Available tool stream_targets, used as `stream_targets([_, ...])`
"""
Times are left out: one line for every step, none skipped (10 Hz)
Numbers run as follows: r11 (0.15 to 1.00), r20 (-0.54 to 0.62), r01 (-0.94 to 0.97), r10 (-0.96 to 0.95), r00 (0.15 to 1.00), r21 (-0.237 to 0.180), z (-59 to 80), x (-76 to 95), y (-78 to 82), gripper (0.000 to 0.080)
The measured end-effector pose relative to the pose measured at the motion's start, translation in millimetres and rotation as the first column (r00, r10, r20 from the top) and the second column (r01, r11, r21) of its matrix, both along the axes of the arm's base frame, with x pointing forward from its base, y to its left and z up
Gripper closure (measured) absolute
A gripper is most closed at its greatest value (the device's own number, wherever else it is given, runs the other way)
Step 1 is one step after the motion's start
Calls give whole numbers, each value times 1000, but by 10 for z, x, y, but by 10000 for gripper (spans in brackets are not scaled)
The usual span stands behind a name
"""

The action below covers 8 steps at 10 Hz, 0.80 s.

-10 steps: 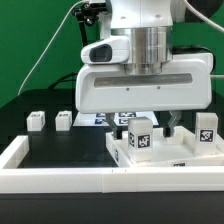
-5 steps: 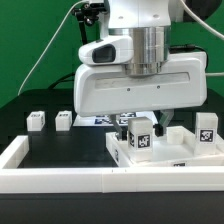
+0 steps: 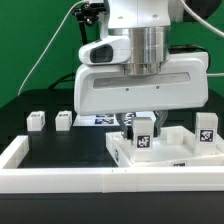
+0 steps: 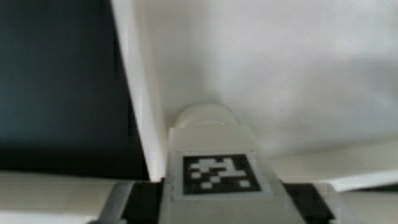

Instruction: Assemble square table

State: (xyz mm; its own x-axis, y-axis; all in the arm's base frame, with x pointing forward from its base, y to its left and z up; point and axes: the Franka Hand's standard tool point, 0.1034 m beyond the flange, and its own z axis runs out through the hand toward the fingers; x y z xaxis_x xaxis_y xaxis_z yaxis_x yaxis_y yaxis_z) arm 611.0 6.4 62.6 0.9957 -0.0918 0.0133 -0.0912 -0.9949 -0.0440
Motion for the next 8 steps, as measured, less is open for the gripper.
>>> stream_targets([995, 3, 101, -101, 995, 5, -3, 4, 12, 511])
stream_targets([957, 4, 291, -291, 957, 15, -4, 12, 21, 511])
stream_targets([899, 1, 438, -438, 899, 20, -7, 16, 29, 511])
stream_targets([843, -4, 538, -538, 843, 21, -10, 14, 41, 509])
stream_targets([781, -11, 624, -624, 781, 21, -12, 15, 49, 509])
stream_targets([674, -17, 738, -738, 675, 26, -13, 23, 52, 509])
stream_targets([610, -28, 792, -791, 611, 28, -14, 25, 45, 509])
stream_targets([553, -38, 833, -832, 554, 27, -13, 30, 37, 509])
